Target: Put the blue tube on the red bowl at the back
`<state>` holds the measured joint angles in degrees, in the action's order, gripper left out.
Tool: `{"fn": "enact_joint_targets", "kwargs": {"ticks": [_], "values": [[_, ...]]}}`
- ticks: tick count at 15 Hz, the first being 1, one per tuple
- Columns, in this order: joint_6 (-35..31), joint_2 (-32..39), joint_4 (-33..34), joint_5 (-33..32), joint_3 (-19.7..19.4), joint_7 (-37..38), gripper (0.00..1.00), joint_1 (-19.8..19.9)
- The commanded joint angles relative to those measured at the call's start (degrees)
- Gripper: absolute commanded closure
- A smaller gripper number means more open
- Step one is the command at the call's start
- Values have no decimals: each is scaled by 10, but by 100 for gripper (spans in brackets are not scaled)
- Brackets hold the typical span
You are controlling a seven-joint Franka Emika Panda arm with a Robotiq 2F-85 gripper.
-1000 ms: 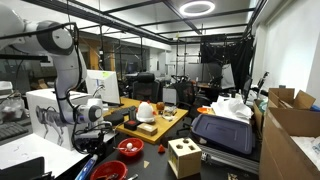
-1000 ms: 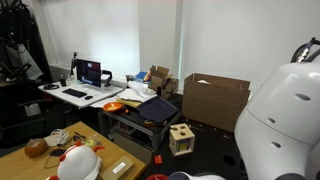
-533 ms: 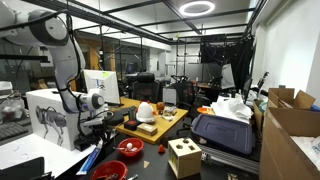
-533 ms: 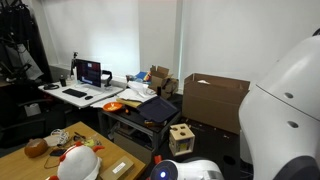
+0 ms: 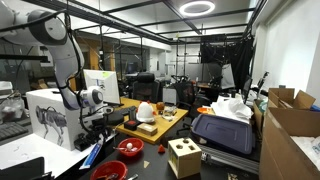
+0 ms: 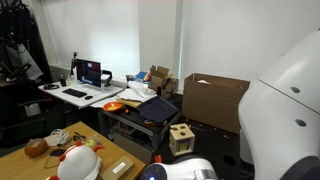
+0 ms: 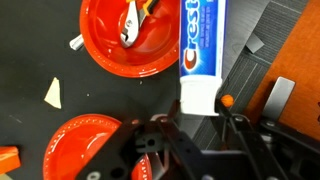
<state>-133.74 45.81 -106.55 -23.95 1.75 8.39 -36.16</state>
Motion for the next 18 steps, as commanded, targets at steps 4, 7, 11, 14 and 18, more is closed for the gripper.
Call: {"fn": "enact_joint_targets", "kwargs": {"ticks": [4,7,11,14,18], "values": [[15,-16,73,-25,4,12,90,1],[7,-12,119,-33,-2,23,90,-8],[-7,-7,160,-57,-14,42,90,-24],[-17,4,190,-75,-22,57,90,-30],[-33,36,253,-58,-30,88,90,-21]]}}
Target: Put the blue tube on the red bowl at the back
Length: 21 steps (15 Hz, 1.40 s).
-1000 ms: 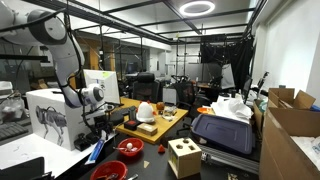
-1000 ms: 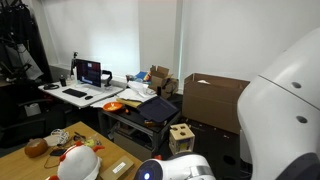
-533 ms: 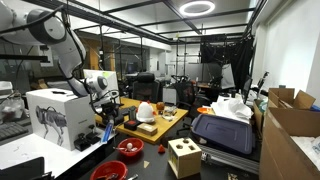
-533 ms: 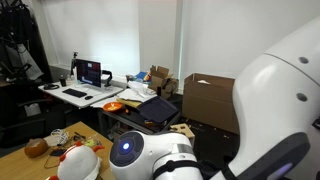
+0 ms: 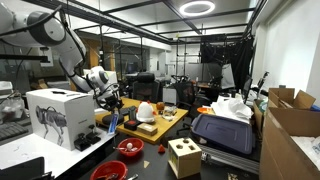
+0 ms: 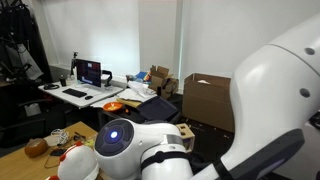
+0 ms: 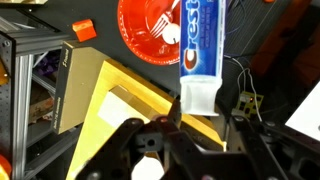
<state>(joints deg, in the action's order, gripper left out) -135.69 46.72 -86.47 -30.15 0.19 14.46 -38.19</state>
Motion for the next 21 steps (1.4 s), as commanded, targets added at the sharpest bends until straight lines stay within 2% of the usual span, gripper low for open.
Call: {"fn": "enact_joint_targets", "kwargs": {"ticks": [1,7,12,17,21], "values": [[-18,36,69,5,-21,39,90,-1],[-43,101,160,4,-68,86,90,0],[-57,148,197,-25,-113,112,90,-5],[-55,178,205,-47,-147,108,90,-6],[-51,179,183,-73,-162,96,90,-12]]}}
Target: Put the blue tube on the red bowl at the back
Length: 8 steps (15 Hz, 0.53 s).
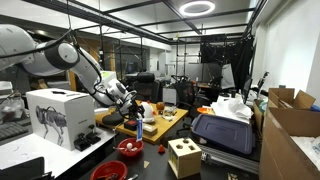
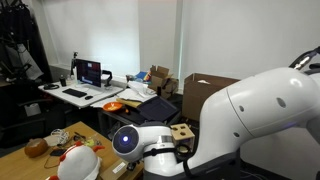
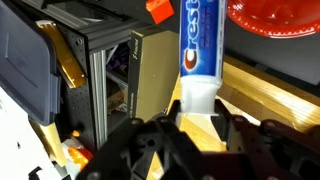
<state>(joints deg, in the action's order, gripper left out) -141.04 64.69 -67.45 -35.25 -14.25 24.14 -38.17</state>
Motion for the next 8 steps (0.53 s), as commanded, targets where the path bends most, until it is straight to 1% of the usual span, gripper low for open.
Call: {"fn": "enact_joint_targets", "kwargs": {"ticks": [1,8], "values": [[3,-6,-17,-21,-11,-9,90,-9],[8,-44,-120,-17,29,-69,90,-7]]}}
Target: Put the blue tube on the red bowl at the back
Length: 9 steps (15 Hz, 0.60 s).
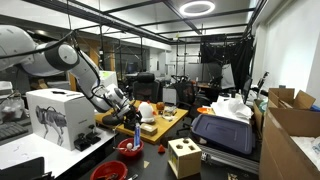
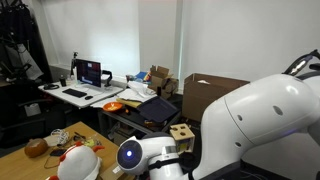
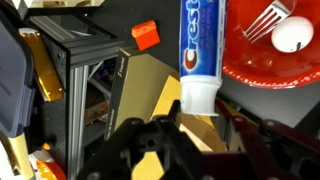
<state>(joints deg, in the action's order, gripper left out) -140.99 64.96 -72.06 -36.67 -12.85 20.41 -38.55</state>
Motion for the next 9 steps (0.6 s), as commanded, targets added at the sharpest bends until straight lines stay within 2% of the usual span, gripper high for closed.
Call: {"fn": "enact_joint_targets", "kwargs": {"ticks": [1,5,9], "values": [[7,-51,-89,-4,21,-39,90,-4],[5,-62,-127,-4,37,-56,90,-5],[9,-65,-133,-10,55,-61,90,-5]]}}
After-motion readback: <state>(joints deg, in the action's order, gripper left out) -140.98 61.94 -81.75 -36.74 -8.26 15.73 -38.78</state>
